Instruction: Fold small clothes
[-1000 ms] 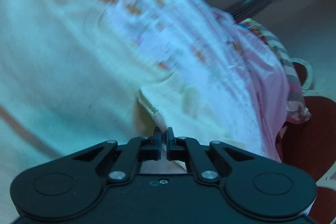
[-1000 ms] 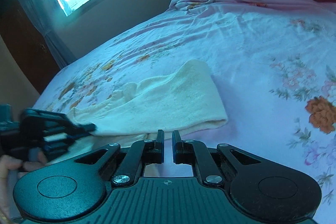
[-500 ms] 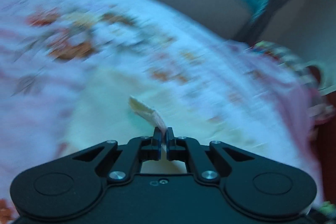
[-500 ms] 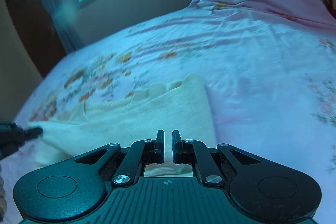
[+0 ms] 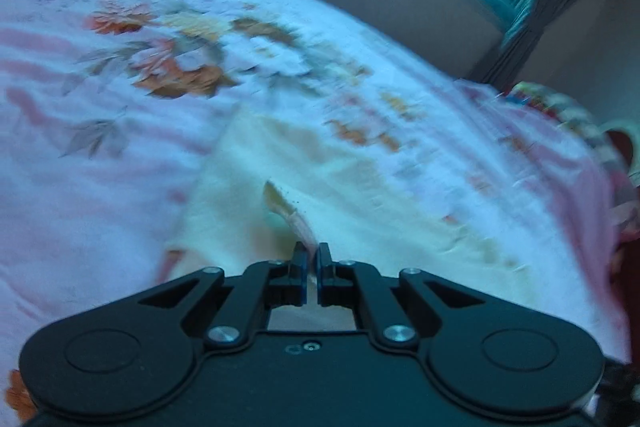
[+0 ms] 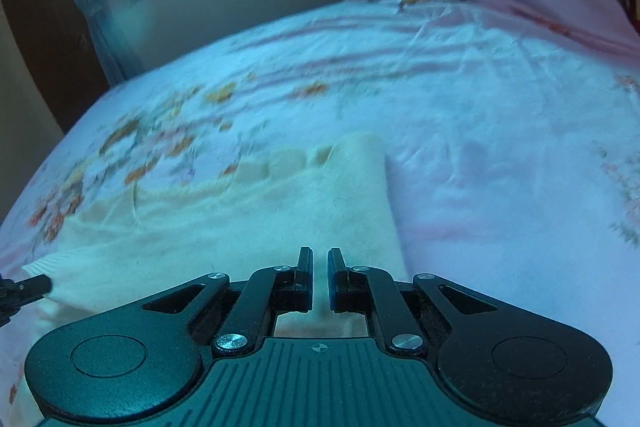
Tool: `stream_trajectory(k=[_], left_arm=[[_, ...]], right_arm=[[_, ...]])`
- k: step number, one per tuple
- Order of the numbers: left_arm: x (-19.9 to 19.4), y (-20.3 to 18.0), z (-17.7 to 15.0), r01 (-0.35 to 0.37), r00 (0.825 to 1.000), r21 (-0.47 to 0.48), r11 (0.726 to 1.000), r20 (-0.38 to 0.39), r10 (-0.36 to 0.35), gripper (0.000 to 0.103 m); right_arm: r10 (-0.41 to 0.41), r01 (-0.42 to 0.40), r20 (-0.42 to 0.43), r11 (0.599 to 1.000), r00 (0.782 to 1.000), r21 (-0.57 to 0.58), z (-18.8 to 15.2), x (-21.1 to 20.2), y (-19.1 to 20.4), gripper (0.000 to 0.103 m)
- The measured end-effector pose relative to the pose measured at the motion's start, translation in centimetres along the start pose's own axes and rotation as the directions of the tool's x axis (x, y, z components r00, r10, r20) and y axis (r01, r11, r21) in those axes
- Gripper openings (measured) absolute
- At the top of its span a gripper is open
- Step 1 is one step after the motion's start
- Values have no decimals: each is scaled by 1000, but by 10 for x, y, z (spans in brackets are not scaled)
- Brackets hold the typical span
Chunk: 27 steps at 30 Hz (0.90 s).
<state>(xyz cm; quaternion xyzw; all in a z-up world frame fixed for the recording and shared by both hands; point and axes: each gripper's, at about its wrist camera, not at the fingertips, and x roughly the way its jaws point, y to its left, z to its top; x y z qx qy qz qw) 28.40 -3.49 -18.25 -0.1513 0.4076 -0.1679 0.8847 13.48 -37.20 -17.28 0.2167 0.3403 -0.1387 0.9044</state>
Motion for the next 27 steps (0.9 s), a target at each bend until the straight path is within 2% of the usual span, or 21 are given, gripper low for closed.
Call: stream_trajectory(k=[3,6,7,9,12,16,17,19,23,25,27], left_arm=[[13,19,-6,-35,998,-49,998,-47,33,3],[9,12,-6,-47,997,-10,999,-64,46,6],[5,8,-4,-34,997,3,999,-63,34,14],[-6,1,-6,-28,999,36,999,-33,29,17],[-16,-6,-7,-44,999,57,997,-9,45,17],[-34,-13,-3,-46,997,81,996,60,41,17],[-35,-16,-2,-38,998,94,995,62,33,21],[-25,-23,0,-41,999,138,990,33,37,23],[20,-25,-3,-106,989,177,978,-84,123,26],[28,-25,-9,-122,987,209,970,-76,141,27],[27,-30,-16,-143,985,264,954,-52,162,27]], right_arm=[[-13,12,-60,1000,998,-15,-8,14,3,7],[-5,4,-61,1000,998,-14,-5,10,4,7],[1,-1,-35,1000,999,-21,-3,4,5,7],[-12,12,6,999,1000,-42,-2,-4,9,7],[-23,16,-97,998,995,-64,-9,15,8,7],[-21,15,-74,997,997,-76,-8,8,12,7],[-15,11,-51,997,999,-75,-7,4,13,7],[-26,25,-16,995,1000,-101,-3,1,19,7],[-35,31,-39,993,999,-111,1,17,25,7],[-58,45,-93,990,994,-136,-7,34,24,7],[-72,57,-75,981,995,-185,-14,37,27,6]])
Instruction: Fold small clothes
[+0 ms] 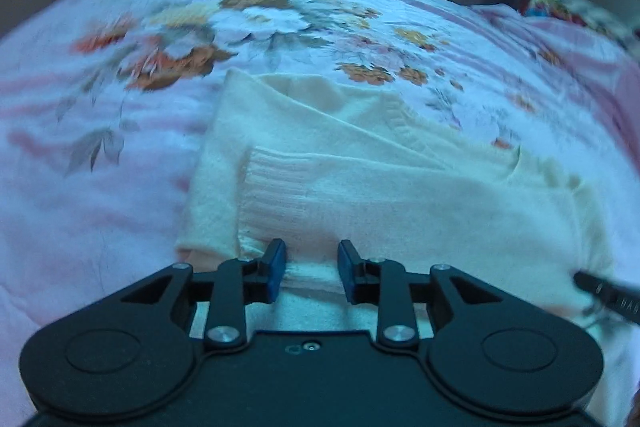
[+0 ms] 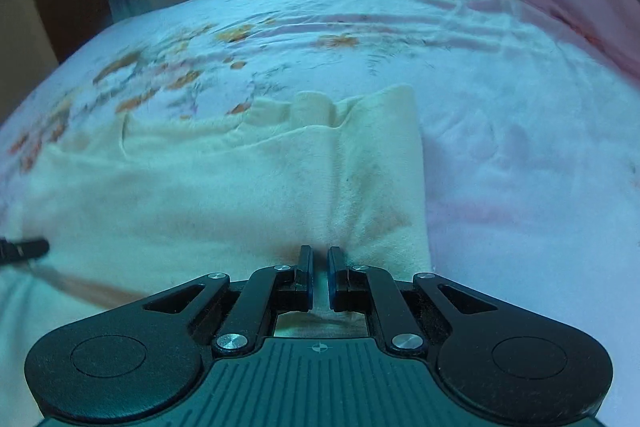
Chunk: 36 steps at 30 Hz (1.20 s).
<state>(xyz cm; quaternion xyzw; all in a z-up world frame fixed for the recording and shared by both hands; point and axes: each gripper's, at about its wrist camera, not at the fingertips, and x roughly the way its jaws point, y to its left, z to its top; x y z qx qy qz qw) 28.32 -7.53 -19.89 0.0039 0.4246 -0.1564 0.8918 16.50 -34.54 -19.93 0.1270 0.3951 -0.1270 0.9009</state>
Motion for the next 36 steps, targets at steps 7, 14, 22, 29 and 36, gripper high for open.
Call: stream_trajectory(k=[7,14,22,29,36], left_arm=[[-4,-4,-5,-22,1000,30,999,7,22,29],[-14,-1,-16,-56,997,36,998,-57,57,62],[-47,-1,-39,-54,996,84,995,-60,60,62],[-83,7,-69,-24,997,89,996,-66,30,62],[-121,10,-109,-2,997,125,992,-76,11,62]], right_arm=[[-13,12,-14,1000,1000,-28,0,1,3,6],[-26,25,-46,999,999,-31,-3,-11,8,7],[-12,10,-78,1000,997,-29,-18,-41,15,7],[36,-39,-58,998,998,-47,-60,-90,27,7],[73,-81,-84,993,994,-90,-115,-127,37,7]])
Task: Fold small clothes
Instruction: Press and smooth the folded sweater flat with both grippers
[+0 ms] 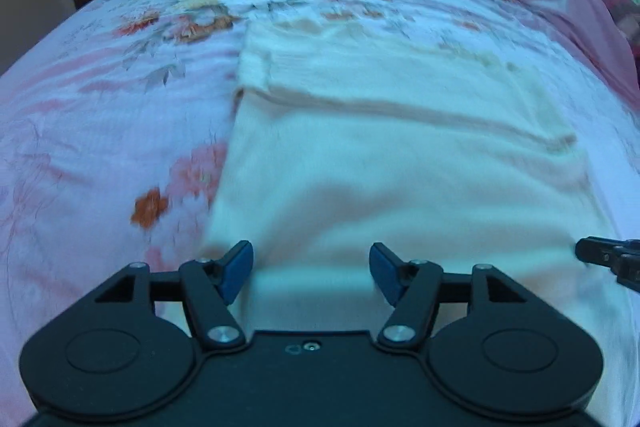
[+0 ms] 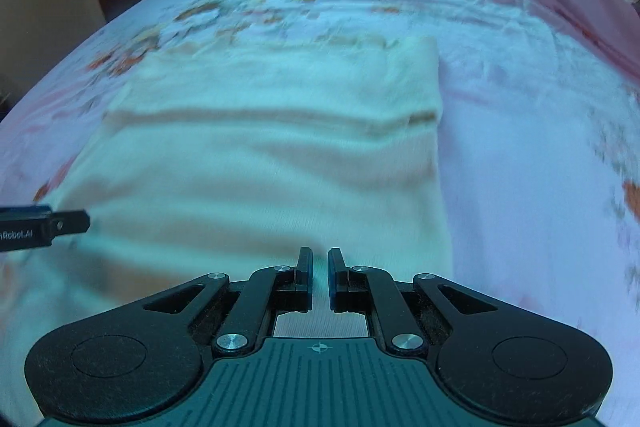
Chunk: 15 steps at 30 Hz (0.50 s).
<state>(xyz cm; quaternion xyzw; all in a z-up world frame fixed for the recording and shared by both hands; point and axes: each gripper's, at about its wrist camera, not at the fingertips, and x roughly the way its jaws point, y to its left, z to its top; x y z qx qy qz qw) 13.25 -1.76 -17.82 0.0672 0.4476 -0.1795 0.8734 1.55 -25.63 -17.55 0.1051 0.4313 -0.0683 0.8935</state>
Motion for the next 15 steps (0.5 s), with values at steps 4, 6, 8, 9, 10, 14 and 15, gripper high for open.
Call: stream_trajectory(k=[4,6,8,9,10,14,15], left_arm=[[-10,3,-22,-3,1000,-15,1000,-3,3,62],[-20,4,-26,2,1000,-11,1000,-3,-2,62],[-27,5,-32,5,1000,-13,1000,-4,-5,62],[-31,5,-36,4,1000,-12,1000,-2,-4,62],[-34,5,-40,4,1000,-12,1000,0,-4,62],[-43,6,-59,0,1000,23,1000,-20,1,65],[-43,8,-64,-1,1000,22,1000,-25,2,65]], right_arm=[[-9,9,10,1000,1000,-6,-25,-13,5,7],[24,-24,13,1000,1000,19,-30,-24,3,7],[30,-30,11,999,999,27,-39,-33,3,7],[36,-36,4,999,999,27,-44,-37,3,7],[40,-40,-1,999,999,29,-49,-40,4,7],[39,-39,-2,999,999,13,-66,-55,6,7],[39,-39,-20,999,999,7,-70,-54,5,7]])
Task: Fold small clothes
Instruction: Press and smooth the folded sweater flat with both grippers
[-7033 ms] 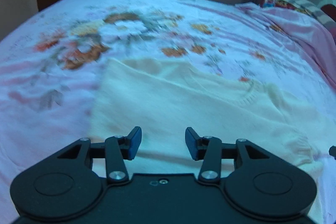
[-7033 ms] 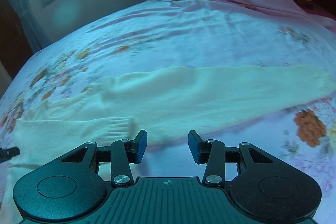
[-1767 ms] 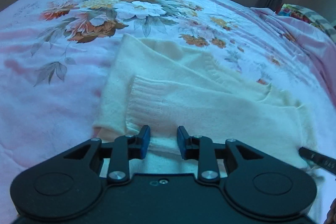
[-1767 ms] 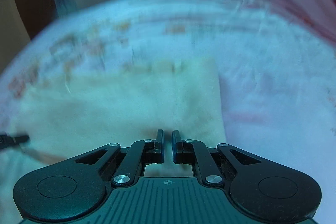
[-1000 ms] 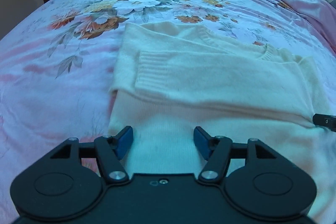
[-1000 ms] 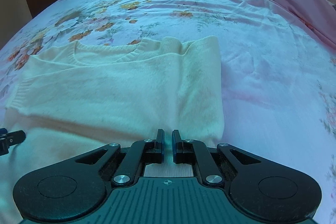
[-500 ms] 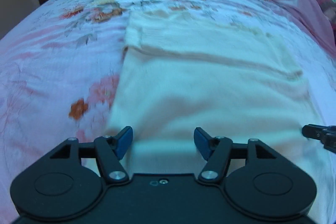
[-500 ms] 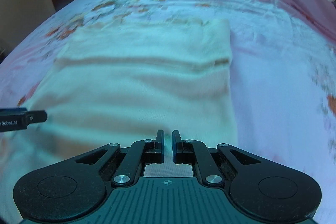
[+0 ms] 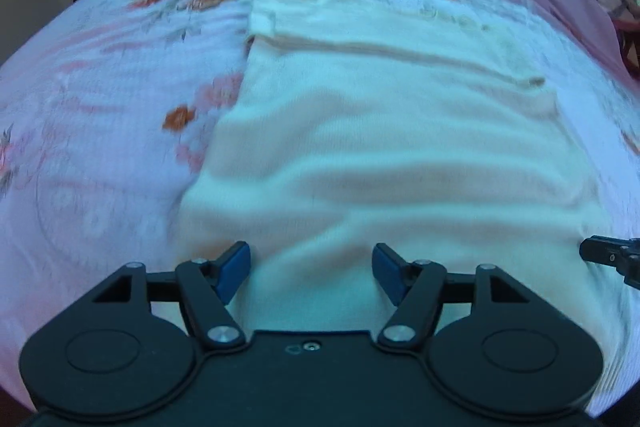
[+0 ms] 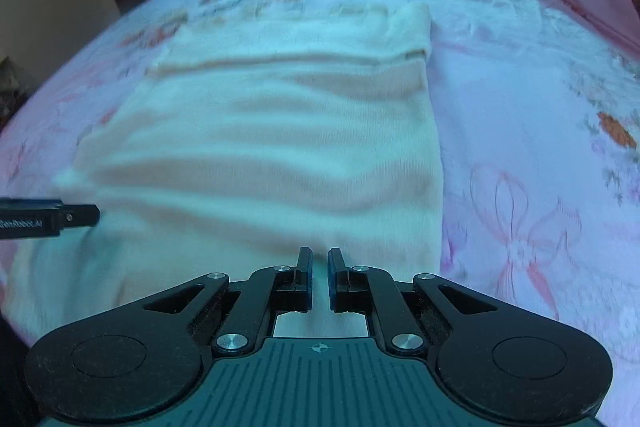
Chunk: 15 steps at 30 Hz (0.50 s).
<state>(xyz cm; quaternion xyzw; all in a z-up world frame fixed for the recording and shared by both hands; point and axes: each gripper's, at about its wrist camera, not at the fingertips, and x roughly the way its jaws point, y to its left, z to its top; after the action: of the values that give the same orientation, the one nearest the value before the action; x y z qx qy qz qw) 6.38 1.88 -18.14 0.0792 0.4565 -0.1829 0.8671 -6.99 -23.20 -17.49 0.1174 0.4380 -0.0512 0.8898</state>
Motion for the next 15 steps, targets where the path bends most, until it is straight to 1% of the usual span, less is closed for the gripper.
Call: stream_trajectory(k=[3,5,8,12,15], left_arm=[[-7,5,-9,-9,1000,0,1000,8,9,65],[-14,8,-12,-6,1000,-12,1000,9,6,63],[-24,17,-14,-5,1000,-37,999,13,5,63],[-33,34,-19,-23,1000,-74,997,14,24,63],[-35,47,-22,-53,999,-98,994,10,54,63]], right_arm=[[2,-2,3,1000,1000,16,-9,-7,-5,7],[3,-3,6,1000,1000,25,-12,-13,-8,7],[3,-3,5,1000,1000,22,-17,-22,-11,7],[-2,2,-3,999,1000,43,-27,-31,-19,7],[-7,7,-7,998,1000,58,-32,-37,-24,7]])
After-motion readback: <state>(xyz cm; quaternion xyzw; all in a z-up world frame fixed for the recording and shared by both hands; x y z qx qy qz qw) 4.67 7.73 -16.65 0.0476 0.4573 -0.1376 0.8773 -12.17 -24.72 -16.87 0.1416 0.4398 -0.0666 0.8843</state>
